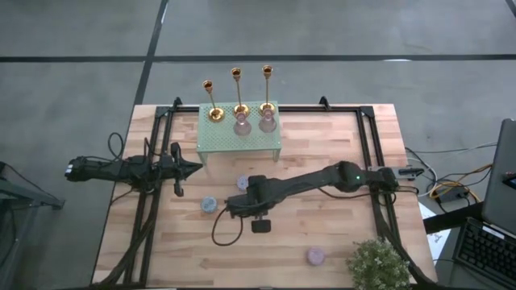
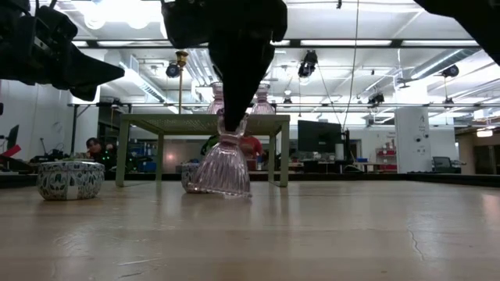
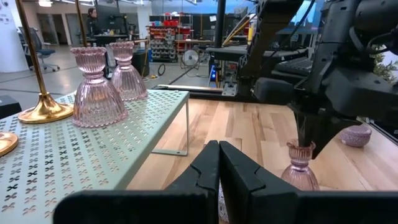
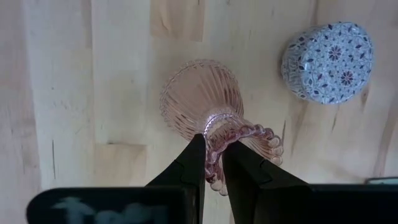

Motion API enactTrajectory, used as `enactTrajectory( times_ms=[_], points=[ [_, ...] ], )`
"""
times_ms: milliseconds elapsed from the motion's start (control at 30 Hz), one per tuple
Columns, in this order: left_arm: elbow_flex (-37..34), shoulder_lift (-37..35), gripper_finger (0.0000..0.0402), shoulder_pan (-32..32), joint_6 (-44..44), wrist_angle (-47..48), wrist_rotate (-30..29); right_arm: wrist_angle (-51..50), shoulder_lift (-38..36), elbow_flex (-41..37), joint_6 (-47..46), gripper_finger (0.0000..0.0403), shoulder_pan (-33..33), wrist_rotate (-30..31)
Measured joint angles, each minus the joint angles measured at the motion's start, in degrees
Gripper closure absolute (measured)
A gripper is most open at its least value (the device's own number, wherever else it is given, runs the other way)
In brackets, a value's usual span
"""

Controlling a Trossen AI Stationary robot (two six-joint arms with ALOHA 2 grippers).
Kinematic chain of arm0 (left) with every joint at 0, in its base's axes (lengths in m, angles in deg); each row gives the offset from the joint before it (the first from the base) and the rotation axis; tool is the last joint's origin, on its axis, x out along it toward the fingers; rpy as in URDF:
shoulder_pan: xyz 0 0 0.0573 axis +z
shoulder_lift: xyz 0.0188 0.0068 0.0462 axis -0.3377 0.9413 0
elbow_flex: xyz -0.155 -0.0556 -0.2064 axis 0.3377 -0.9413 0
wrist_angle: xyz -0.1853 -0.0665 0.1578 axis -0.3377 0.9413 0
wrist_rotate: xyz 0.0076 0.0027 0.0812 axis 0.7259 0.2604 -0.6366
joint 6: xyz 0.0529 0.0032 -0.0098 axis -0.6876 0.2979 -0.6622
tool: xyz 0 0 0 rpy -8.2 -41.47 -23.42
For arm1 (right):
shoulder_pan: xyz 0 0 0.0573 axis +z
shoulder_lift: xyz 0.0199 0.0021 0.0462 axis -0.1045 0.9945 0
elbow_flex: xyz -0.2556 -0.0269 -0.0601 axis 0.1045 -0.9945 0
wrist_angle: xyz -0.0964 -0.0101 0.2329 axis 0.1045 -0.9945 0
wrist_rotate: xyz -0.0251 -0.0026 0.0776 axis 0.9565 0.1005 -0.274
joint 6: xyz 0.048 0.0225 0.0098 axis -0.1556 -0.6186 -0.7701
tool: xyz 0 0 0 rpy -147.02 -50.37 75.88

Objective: Pick & Place candle stick holders
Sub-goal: Put the pink glass candle holder on the shelf

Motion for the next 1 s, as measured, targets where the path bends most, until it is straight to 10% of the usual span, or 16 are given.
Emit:
enactTrajectory(
  times_ms=[1000],
  points=[
    [0.0, 0.0, 0.0390, 0.0, 0.0, 0.0, 0.0, 7.7, 0.1, -2.0, 3.8, 0.0305, 0.4, -3.9]
  ],
)
